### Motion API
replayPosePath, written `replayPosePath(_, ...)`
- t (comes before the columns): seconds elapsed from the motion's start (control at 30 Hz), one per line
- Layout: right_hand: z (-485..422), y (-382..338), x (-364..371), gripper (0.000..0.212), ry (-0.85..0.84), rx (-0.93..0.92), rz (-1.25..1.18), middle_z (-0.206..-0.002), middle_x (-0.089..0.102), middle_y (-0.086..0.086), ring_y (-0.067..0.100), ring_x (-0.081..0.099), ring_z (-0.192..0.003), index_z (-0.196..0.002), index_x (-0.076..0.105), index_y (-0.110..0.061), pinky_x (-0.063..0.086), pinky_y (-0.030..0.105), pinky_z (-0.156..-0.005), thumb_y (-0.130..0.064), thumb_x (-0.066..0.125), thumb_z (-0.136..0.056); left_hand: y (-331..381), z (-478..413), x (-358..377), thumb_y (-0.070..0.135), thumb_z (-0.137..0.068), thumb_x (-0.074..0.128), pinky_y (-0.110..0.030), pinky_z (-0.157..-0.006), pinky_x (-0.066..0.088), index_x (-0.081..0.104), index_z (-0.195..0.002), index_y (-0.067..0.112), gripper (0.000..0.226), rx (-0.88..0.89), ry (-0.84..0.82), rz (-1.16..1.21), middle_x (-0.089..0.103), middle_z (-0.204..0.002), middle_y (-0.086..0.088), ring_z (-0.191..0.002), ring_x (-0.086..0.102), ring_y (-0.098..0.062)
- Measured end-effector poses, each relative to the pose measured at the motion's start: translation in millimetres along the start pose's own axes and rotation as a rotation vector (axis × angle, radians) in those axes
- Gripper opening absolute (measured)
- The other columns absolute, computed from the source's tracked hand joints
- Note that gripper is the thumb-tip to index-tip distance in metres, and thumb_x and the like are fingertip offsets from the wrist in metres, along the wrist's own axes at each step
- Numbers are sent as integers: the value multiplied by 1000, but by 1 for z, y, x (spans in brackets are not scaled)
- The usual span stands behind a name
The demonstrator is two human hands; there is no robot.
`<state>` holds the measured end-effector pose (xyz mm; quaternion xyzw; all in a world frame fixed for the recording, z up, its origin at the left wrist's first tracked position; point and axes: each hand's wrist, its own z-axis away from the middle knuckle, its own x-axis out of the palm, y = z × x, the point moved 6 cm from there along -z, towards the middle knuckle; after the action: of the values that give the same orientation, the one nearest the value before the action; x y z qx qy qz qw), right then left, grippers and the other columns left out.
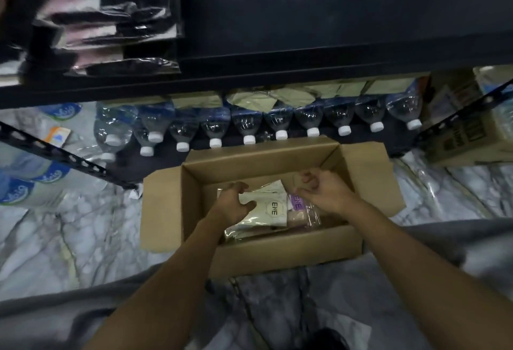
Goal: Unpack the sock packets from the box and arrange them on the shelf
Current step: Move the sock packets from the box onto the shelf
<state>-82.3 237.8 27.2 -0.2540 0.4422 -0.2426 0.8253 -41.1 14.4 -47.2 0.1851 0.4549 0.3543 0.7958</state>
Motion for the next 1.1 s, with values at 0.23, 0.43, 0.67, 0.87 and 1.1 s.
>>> replayPosePath(0.23, -35, 38, 27, 49, -45, 94, 32, -118, 63, 6, 20, 59, -109, -127, 56, -10, 43, 20, -88, -26, 72, -83, -25, -62, 42, 45, -80, 69, -45, -113, 23, 40, -142, 25, 71, 11, -99, -327, 35, -151, 1, -141, 29, -24)
replayPosePath(0.43, -43, 63, 37, 39, -72, 135, 126, -114, 67, 8, 23, 61, -103, -118, 61, -9, 48, 27, -88, -24, 70, -83, -29, -78, 61, 44, -76, 67, -49, -112, 18, 34, -143, 25, 77, 17, -152, -508, 30, -150, 0, -138, 25, -27)
replayPosePath(0.67, -35, 77, 29, 30, -45, 184, 52, -100, 66, 2, 16, 62, -95, -110, 65, -12, 49, 27, -91, -18, 72, -81, -20, -75, 54, 34, -71, 73, -41, -106, 29, 49, -120, 21, 56, 0, -181, -443, 56, -125, -5, -122, 46, -27)
replayPosePath(0.87, -32, 55, 13, 30, -14, 156, -2, -106, 64, 0, 16, 60, -100, -114, 63, -14, 44, 21, -88, -19, 68, -85, -6, -45, 33, 10, -79, 75, -28, -71, 47, 58, -96, 15, 25, 99, -333, -211, 61, -100, -4, -85, 57, -17)
replayPosePath(1.1, -17, 31, -5, 21, 51, 89, -40, -94, 63, -2, 13, 59, -92, -108, 67, -12, 38, 15, -80, -14, 64, -87, 14, -4, -18, 14, -84, 72, -31, -77, 50, 66, -91, 16, 10, 181, -137, -33, 62, -83, 3, -79, 58, -14)
